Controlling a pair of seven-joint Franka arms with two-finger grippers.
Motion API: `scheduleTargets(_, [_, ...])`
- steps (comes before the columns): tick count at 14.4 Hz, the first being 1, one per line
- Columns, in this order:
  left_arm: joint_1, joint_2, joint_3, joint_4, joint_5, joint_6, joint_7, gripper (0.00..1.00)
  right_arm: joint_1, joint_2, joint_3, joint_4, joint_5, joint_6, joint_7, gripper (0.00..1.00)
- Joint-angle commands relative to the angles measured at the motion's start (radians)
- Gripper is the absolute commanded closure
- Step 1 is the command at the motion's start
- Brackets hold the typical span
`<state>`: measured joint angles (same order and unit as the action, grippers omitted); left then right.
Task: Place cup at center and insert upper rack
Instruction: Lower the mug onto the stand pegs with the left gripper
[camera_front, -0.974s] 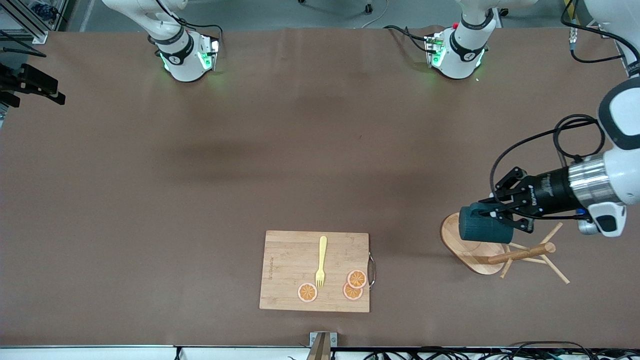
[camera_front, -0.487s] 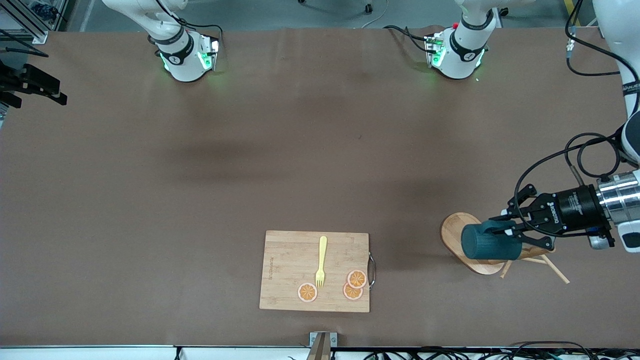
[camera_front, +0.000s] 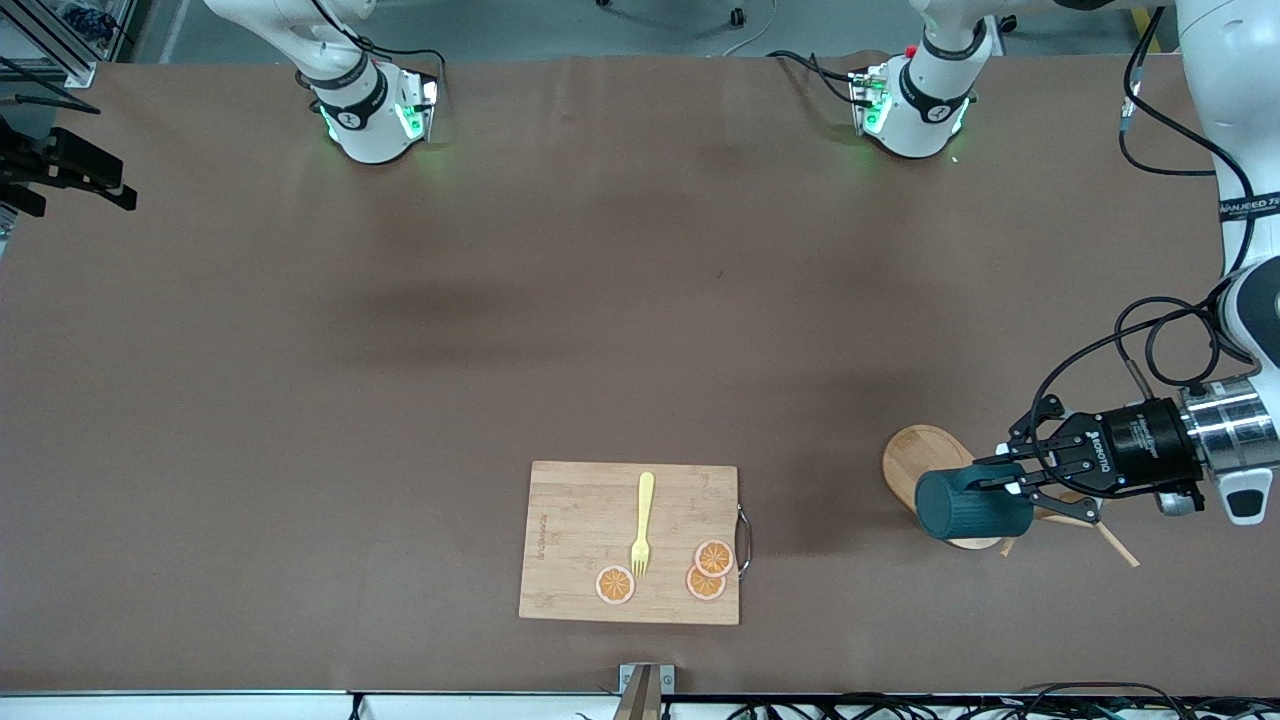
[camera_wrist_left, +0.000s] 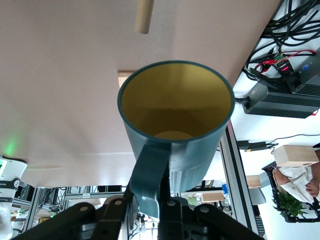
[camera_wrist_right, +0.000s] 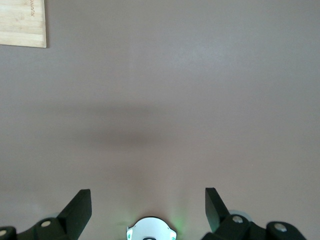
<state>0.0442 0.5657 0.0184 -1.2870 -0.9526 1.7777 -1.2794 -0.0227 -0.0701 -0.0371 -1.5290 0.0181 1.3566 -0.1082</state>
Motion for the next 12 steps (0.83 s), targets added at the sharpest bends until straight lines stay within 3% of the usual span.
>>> scheduleTargets(1, [0.008,-0.003,-0.002,0.002,-0.005,-0.047,0.014,0.99,-0.002,-0.025,0.006,-0.022,0.0,0.01,0.008,0.0])
scheduleTargets(12, [0.143,0.052,-0.005,0.003,0.0,-0.145,0.166,0.99,-0.003,-0.023,0.006,-0.022,-0.001,0.015,0.008,0.0])
